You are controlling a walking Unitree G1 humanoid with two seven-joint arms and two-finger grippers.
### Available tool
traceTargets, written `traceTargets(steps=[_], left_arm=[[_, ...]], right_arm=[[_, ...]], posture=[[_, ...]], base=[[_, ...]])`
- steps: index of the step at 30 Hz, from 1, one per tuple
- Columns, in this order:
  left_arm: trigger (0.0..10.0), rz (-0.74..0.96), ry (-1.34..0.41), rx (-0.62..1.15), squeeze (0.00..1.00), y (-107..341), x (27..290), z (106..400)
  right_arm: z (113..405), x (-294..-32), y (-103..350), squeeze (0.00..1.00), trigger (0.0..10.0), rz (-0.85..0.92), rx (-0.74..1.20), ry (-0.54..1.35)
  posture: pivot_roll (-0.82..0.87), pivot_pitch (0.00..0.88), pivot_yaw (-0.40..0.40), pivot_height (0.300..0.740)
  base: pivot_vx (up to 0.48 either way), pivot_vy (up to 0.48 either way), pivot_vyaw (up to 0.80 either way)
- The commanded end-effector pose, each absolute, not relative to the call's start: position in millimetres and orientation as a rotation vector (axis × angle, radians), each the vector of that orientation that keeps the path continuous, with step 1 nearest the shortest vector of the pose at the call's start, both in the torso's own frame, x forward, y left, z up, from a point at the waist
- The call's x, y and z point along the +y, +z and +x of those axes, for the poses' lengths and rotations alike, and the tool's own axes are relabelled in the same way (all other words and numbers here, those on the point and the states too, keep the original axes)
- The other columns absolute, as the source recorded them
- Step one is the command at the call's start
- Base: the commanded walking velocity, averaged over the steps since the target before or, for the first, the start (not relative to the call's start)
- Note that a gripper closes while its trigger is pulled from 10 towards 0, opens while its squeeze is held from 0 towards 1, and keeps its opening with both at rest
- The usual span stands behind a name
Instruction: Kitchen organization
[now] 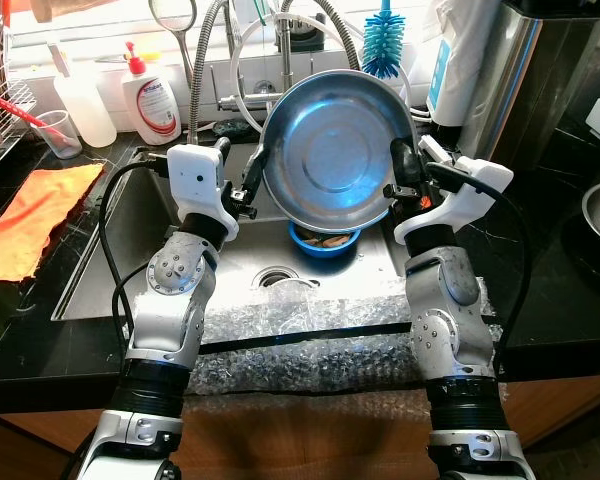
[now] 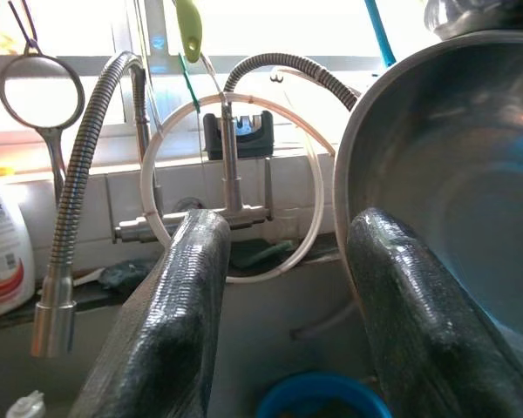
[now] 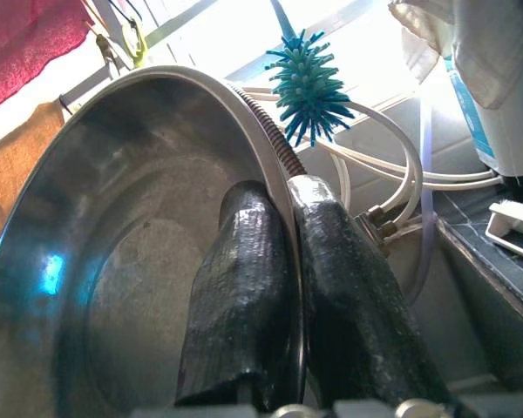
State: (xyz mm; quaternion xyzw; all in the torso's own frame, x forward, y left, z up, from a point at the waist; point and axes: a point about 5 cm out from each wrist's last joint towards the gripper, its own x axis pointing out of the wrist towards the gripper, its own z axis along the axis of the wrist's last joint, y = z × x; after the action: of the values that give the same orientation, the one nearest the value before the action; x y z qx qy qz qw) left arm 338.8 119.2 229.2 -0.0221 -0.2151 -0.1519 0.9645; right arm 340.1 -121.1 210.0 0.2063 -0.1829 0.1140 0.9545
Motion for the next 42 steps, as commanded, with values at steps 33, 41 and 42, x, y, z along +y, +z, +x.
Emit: traceTargets(steps=[33, 41, 42], left_arm=[[0.0, -0.153, -0.403, -0.408, 0.0, 233, 113, 339], [0.0, -0.149, -0.414, -0.408, 0.0, 232, 111, 338], [0.0, -0.149, -0.414, -0.408, 0.0, 232, 111, 338]], right_arm=[[339, -103, 215, 0.0, 10.0, 0.408, -0.375, 0.345], [340, -103, 215, 0.0, 10.0, 0.409, -0.374, 0.342], [340, -103, 215, 0.0, 10.0, 0.409, -0.374, 0.342]], posture=[[-0.03, 0.0, 0.062, 0.74], [-0.03, 0.0, 0.063, 0.74], [-0.03, 0.0, 0.063, 0.74]], base=[[0.0, 0.0, 0.0], [0.0, 0.0, 0.0], [0.0, 0.0, 0.0]])
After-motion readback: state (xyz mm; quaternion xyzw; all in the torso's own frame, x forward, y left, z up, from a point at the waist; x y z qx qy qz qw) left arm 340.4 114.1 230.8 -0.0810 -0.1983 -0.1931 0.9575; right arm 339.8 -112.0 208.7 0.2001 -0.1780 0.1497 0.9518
